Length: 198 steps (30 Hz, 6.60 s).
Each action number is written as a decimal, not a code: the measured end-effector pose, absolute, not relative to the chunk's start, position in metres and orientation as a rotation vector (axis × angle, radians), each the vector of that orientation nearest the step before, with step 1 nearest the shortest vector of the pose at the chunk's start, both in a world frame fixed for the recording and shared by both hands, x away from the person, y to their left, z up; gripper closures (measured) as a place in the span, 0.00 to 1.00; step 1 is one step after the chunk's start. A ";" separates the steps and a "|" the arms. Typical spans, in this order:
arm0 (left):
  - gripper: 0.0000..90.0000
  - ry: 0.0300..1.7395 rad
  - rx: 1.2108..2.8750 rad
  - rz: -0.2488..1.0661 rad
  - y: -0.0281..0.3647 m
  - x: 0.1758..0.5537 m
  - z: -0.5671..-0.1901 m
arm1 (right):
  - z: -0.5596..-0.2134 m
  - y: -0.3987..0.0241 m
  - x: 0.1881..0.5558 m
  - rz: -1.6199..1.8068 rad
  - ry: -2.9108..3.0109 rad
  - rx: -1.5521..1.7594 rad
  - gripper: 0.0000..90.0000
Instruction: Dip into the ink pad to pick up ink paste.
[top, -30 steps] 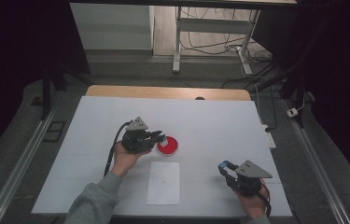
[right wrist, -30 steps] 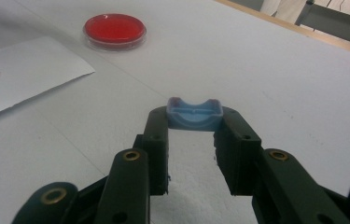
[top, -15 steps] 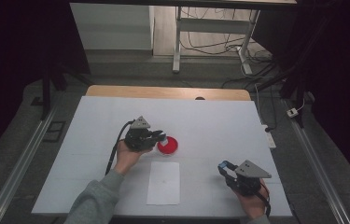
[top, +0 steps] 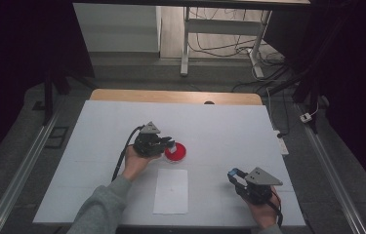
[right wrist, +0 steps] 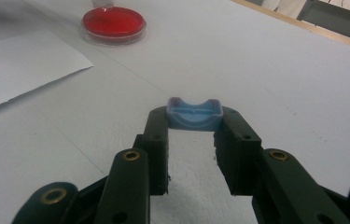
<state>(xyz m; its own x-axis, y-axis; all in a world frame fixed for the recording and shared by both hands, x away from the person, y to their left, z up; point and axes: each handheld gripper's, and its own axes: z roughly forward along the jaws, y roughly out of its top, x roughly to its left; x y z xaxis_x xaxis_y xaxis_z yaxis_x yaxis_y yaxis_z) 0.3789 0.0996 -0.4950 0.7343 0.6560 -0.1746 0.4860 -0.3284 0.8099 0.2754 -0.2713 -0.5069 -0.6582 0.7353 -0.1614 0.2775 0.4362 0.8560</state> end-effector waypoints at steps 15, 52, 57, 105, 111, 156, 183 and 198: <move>0.84 0.870 2.020 0.235 0.097 0.379 -0.502 | -0.507 -0.272 0.275 1.156 2.170 0.852 0.73; 0.85 0.855 2.049 0.264 0.094 0.375 -0.508 | -0.507 -0.271 0.275 1.161 2.172 0.848 0.73; 0.85 0.853 2.054 0.266 0.094 0.375 -0.509 | -0.507 -0.271 0.275 1.160 2.172 0.848 0.73; 0.84 0.806 2.038 0.293 0.079 0.370 -0.505 | -0.507 -0.271 0.275 1.158 2.171 0.847 0.73; 0.84 0.808 2.049 0.296 0.078 0.370 -0.506 | -0.507 -0.271 0.275 1.158 2.172 0.847 0.73; 0.85 0.826 2.031 0.323 0.080 0.368 -0.501 | -0.506 -0.271 0.274 1.164 2.166 0.840 0.73; 0.84 0.776 1.982 0.249 0.098 0.357 -0.477 | -0.506 -0.272 0.274 1.161 2.167 0.844 0.73; 0.84 0.752 1.970 0.215 0.108 0.351 -0.469 | -0.506 -0.272 0.274 1.165 2.164 0.845 0.73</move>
